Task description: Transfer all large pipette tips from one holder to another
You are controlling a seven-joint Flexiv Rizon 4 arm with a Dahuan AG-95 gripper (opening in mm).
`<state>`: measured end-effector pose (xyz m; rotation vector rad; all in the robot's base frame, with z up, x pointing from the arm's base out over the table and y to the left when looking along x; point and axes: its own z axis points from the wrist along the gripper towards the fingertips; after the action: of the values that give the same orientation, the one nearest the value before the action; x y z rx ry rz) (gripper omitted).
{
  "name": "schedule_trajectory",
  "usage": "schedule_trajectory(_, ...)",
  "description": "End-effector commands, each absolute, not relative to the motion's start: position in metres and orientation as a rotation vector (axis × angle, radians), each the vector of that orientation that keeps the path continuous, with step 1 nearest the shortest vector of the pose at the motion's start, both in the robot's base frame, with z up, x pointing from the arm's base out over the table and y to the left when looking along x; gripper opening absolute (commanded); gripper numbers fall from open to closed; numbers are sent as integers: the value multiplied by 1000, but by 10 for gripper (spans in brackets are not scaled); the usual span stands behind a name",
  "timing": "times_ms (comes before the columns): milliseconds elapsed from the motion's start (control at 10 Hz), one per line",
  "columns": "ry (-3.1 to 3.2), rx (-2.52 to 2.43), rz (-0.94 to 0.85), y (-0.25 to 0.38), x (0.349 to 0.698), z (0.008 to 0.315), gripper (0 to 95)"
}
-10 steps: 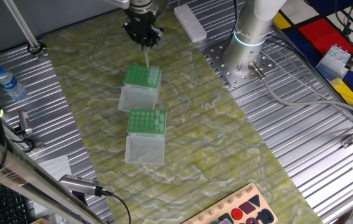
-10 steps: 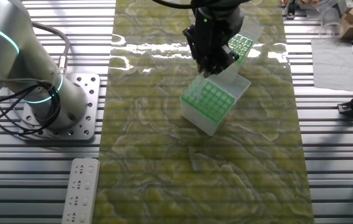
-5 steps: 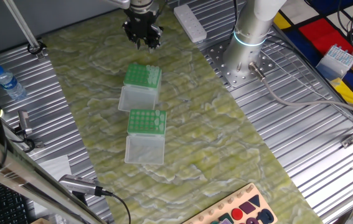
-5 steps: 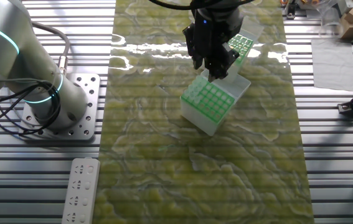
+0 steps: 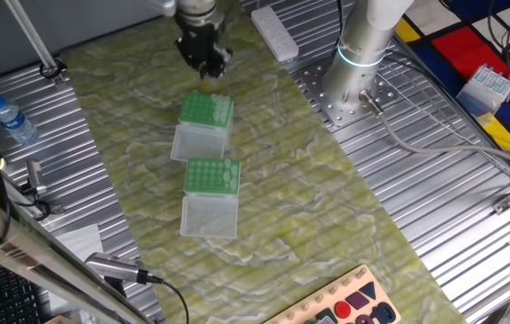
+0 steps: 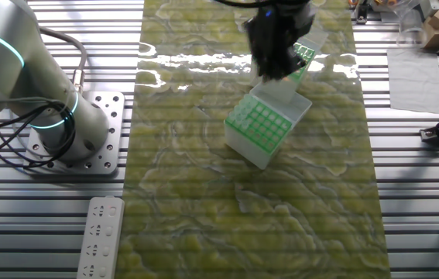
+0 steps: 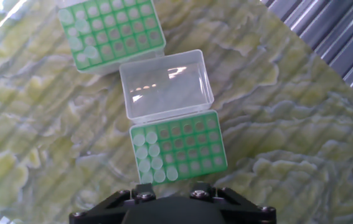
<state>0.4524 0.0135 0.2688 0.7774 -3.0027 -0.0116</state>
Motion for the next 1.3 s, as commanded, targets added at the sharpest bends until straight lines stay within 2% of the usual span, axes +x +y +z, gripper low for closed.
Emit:
schedule_trajectory(100,-3033,548,-49,71,477,269,0)
schedule_trajectory(700,-3056,310,-85,175,493,241,0)
schedule_trajectory(1300,-3036,382,-71,176,494,233,0)
